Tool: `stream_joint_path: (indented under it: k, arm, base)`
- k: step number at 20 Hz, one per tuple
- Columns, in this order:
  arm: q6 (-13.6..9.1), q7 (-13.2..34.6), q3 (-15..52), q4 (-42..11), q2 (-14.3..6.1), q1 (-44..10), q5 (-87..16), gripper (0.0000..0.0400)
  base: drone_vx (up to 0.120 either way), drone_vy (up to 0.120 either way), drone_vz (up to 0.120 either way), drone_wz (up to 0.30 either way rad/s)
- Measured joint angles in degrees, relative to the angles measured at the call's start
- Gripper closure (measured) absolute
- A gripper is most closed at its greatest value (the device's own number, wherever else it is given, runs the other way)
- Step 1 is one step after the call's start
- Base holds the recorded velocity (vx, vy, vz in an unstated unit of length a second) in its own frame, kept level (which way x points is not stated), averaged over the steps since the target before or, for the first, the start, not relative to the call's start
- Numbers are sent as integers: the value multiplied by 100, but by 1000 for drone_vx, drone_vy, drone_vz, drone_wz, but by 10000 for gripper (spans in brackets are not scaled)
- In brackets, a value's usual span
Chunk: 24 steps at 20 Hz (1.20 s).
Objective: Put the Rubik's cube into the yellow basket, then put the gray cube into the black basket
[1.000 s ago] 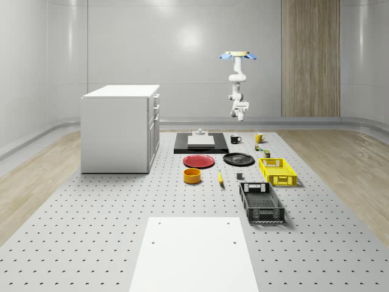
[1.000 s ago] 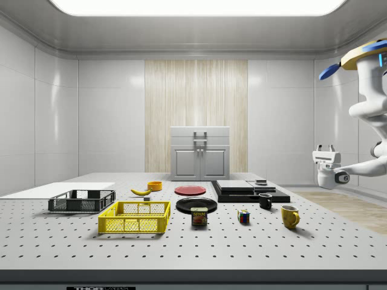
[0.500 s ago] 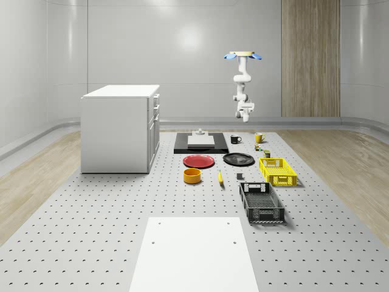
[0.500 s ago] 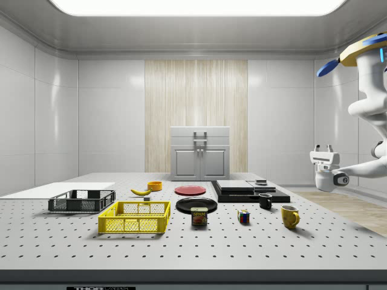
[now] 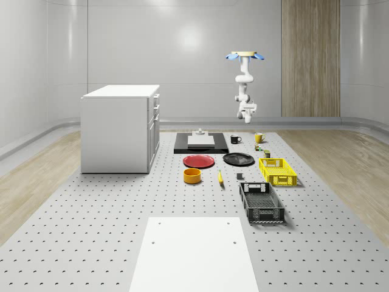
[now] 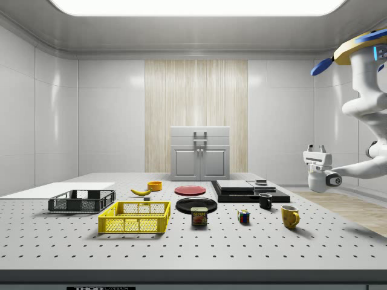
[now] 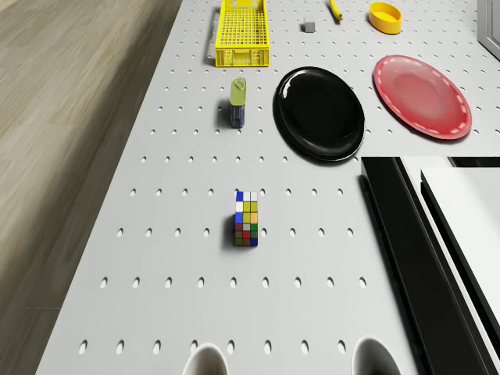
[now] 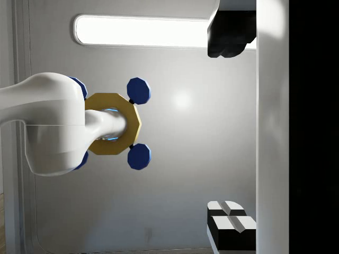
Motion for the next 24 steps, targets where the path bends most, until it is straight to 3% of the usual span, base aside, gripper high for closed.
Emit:
stream_joint_path:
  k: [10, 16, 20, 24]
  arm:
    - [50, 78, 421, -64, -39, -130, -591, 0]
    - [108, 253, 1288, -300, -107, -405, -1824, 0]
    - [193, 541, 2409, -894, -247, -795, -3493, 0]
    - [263, 1153, 3861, -2164, -528, -1458, -5919, 0]
  base:
    - [120, 0, 0, 0]
    - [120, 0, 0, 0]
    - [120, 0, 0, 0]
    - [120, 0, 0, 0]
